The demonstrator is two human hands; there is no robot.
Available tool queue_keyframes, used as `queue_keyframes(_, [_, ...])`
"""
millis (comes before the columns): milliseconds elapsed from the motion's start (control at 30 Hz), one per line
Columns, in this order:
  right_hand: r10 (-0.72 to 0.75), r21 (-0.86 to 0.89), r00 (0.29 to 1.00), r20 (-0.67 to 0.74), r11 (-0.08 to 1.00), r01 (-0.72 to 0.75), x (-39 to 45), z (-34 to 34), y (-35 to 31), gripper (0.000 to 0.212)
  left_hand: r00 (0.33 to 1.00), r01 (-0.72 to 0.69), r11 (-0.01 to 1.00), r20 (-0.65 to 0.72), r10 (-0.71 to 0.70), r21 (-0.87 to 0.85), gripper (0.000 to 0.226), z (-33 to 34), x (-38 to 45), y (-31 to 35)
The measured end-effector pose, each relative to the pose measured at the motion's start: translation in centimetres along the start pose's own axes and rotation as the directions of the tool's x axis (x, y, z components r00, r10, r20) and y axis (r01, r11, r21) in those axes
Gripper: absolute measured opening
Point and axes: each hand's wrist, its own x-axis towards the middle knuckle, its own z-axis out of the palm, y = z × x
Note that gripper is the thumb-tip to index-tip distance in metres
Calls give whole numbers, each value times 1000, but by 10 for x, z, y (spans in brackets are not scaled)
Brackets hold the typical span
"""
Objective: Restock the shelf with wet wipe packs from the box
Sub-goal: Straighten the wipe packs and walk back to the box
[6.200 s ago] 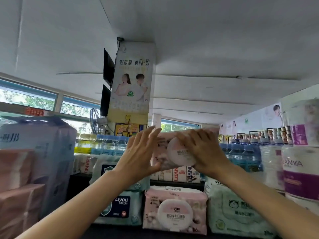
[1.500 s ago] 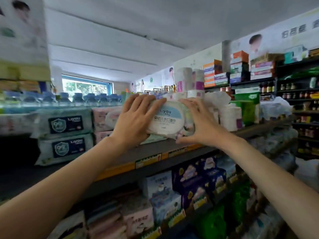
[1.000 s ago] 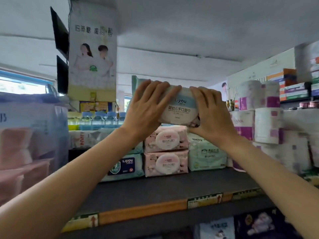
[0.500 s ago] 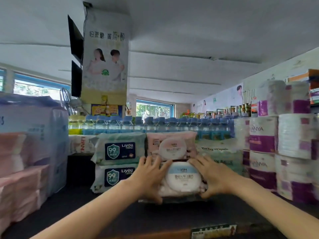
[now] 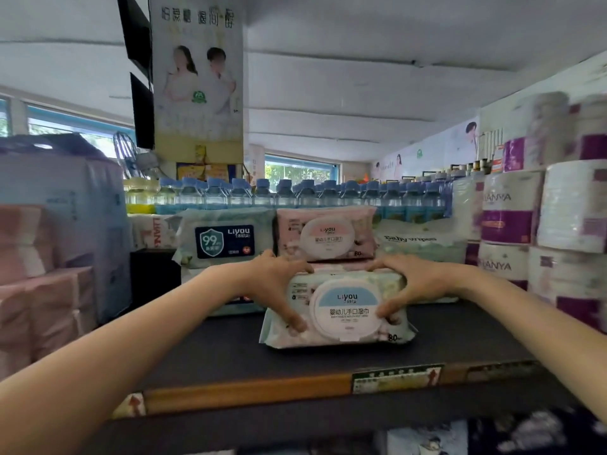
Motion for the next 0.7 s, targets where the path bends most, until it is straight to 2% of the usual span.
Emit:
queue_keyframes(200, [119,-99,985,128,989,-107,8,-4,-28,100,994,68,997,84,-71,36,109,-3,0,5])
queue_keyframes(300, [143,-165,978,154,979,-117,14,4,-40,111,996,75,996,38,-76,41,111,2,0,6])
queue_keyframes(500, [71,-201,997,-36,977,-77,-14,13,-51,92,992,11,999,-130,-5,41,99,15,-17,5])
queue_keyframes(600, [43,-79,996,-74,996,-49,-23,11,-48,84,987,3,1000,-162,-1,11,91,16,-22,0])
queue_keyframes(700, [88,141,965,-248,989,-54,-32,-2,-43,52,984,26,1000,-179,-28,-12,90,19,-22,0])
